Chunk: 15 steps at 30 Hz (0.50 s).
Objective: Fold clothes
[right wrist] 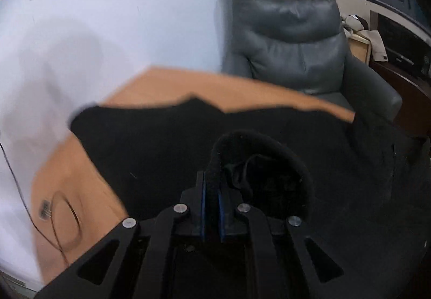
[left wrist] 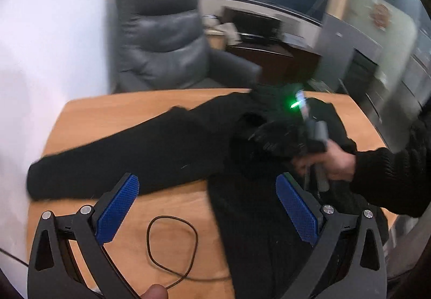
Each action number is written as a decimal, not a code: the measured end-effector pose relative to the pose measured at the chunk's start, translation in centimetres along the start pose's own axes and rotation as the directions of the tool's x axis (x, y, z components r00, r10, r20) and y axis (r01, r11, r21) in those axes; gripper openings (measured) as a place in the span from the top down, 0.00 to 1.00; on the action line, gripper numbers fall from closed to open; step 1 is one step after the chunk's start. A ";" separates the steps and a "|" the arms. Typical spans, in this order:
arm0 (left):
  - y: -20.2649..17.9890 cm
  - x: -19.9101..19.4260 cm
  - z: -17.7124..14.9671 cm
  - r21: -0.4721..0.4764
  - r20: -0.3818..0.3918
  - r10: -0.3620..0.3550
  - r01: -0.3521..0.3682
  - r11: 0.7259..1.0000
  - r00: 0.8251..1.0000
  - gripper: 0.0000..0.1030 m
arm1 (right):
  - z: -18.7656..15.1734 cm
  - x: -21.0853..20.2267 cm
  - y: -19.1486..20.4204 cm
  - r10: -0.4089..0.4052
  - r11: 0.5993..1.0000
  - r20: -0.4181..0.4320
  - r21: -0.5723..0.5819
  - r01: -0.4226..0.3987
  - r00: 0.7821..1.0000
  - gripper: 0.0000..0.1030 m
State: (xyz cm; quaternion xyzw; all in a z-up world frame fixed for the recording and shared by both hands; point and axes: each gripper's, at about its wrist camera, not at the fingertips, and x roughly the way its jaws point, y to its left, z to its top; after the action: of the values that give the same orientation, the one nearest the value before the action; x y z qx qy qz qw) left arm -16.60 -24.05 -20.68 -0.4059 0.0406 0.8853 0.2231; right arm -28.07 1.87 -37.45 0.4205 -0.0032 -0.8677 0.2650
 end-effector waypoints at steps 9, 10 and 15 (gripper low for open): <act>-5.1 5.5 7.5 0.117 0.035 -0.252 0.247 0.962 0.967 0.00 | -3.2 -10.3 -0.1 0.037 0.999 0.128 -0.017 -0.035 0.991 0.14; -6.0 6.8 8.0 0.122 0.016 -0.289 0.285 0.951 0.957 0.00 | -3.7 -12.4 -0.9 0.031 0.999 0.156 -0.011 -0.030 0.987 0.12; -10.8 14.3 8.1 0.205 -0.091 -0.356 0.367 0.907 0.930 0.00 | -10.5 -16.9 -9.5 -0.207 0.977 0.076 0.072 0.201 0.975 0.13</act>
State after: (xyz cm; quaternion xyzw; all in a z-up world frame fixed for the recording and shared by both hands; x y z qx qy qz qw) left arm -25.77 -7.12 -24.61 -0.4020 0.0673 0.8082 0.4251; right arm -16.19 20.17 -34.10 0.3906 0.0011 -0.9065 0.1605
